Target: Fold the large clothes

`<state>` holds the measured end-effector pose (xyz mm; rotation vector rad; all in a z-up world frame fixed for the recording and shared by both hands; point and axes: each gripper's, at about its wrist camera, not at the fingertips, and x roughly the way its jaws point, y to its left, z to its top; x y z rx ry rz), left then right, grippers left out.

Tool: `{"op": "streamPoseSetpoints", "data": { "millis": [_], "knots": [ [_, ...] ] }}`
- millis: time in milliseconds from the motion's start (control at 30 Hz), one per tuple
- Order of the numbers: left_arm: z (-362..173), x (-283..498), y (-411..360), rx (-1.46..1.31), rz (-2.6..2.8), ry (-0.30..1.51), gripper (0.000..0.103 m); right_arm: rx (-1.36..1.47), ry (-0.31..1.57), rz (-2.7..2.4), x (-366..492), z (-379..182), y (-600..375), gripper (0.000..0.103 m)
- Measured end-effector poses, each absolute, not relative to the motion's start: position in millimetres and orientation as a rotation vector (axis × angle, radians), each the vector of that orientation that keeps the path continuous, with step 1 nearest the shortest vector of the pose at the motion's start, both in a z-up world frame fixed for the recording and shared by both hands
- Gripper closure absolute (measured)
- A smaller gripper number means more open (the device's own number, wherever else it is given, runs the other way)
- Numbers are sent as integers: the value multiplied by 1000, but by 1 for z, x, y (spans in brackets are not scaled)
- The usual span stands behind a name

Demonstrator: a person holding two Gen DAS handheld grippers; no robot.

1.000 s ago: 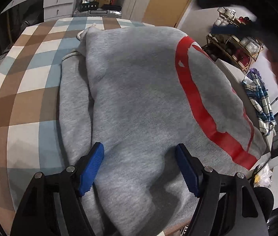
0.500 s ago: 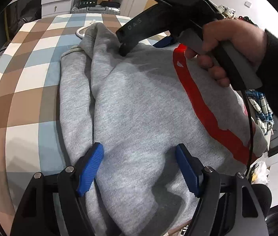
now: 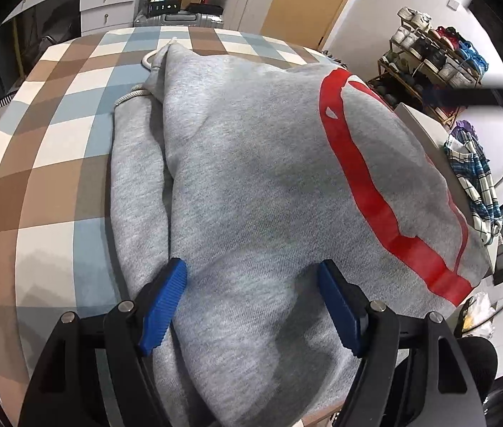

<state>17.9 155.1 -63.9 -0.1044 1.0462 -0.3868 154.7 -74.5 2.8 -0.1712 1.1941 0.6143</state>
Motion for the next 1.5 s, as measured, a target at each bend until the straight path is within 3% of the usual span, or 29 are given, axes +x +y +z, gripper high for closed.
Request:
{"op": "streamPoseSetpoints", "data": {
  "millis": [100, 200, 467, 800, 967, 1200, 1500],
  "knots": [
    [-64, 17, 156, -106, -389, 1044, 31, -237, 1256, 589, 136, -27, -70, 19],
    [-64, 13, 153, -87, -380, 1040, 31, -378, 1172, 496, 117, -51, -64, 12],
    [-64, 18, 157, -98, -396, 1044, 31, -279, 1146, 459, 120, -64, -65, 0],
    [-64, 15, 159, -100, -398, 1036, 31, -159, 1206, 567, 88, -24, -85, 5],
    [-63, 13, 156, -91, -386, 1034, 31, -182, 1235, 594, 66, -35, -86, 18],
    [-63, 12, 157, -96, -389, 1028, 31, -241, 1221, 549, 64, -52, -77, 13],
    [-62, 13, 158, -92, -397, 1019, 31, -23, 1173, 603, 68, -49, -99, 5]
  ]
}}
